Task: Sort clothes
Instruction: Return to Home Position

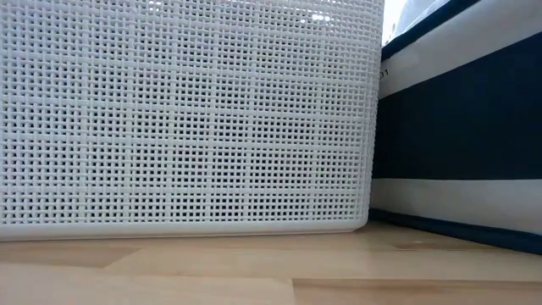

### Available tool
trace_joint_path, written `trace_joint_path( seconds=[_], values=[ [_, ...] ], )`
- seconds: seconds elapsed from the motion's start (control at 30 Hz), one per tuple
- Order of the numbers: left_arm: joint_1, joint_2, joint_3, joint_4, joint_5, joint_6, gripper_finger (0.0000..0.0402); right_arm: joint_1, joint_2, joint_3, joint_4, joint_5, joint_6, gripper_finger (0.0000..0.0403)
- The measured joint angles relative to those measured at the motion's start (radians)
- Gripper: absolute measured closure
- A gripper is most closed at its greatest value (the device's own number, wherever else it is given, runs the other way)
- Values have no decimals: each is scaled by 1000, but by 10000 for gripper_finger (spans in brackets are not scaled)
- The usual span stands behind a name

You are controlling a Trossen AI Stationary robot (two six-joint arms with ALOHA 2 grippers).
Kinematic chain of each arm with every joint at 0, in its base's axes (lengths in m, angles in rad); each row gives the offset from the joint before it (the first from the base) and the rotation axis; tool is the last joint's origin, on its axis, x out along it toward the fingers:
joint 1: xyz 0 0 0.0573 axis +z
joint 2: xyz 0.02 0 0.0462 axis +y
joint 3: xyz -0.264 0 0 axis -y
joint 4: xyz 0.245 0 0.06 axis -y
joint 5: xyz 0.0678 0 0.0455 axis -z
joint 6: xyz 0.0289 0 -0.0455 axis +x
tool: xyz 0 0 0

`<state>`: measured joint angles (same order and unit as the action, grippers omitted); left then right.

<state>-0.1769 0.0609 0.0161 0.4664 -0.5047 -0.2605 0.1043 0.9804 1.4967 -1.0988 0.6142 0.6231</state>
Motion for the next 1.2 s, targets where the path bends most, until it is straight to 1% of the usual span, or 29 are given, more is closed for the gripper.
trace_joint_path(
  seconds=[0.1,0.17,0.23,0.27,0.33,0.43,0.5,0.57,0.63,0.7,0.87,0.97,1.03,1.2],
  values=[
    [1,-60,1,-56,0,22,397,0,-14,0,-76,-51,6,240],
    [0,-55,3,-46,-7,33,399,0,-27,0,-182,-102,33,297],
    [0,-49,3,-43,-8,54,393,3,-53,-24,-271,-127,78,365],
    [0,-49,3,-53,-11,54,391,8,-82,-51,-284,-130,96,383],
    [0,-48,3,-58,-11,55,387,25,-163,-137,-240,-144,128,386],
    [0,-48,3,-57,-12,62,385,51,-324,-334,-75,-156,138,396],
    [0,-48,3,-58,-12,63,385,61,-440,-495,120,-168,112,399],
    [0,-48,3,-58,-12,62,385,60,-534,-650,372,-185,21,399],
    [0,-48,3,-60,-12,62,385,52,-608,-793,608,-222,-76,401],
    [0,-48,3,-59,-12,62,385,36,-660,-913,763,-258,-123,401],
    [0,-48,3,-59,-12,62,385,-4,-761,-1134,959,-312,-161,402],
    [0,-48,3,-59,-12,62,385,-31,-816,-1229,1073,-329,-208,402],
    [0,-48,3,-59,-12,62,385,-51,-850,-1286,1165,-369,-240,402],
    [0,-48,3,-59,-12,62,385,-110,-905,-1437,1360,-419,-258,402]
  ],
)
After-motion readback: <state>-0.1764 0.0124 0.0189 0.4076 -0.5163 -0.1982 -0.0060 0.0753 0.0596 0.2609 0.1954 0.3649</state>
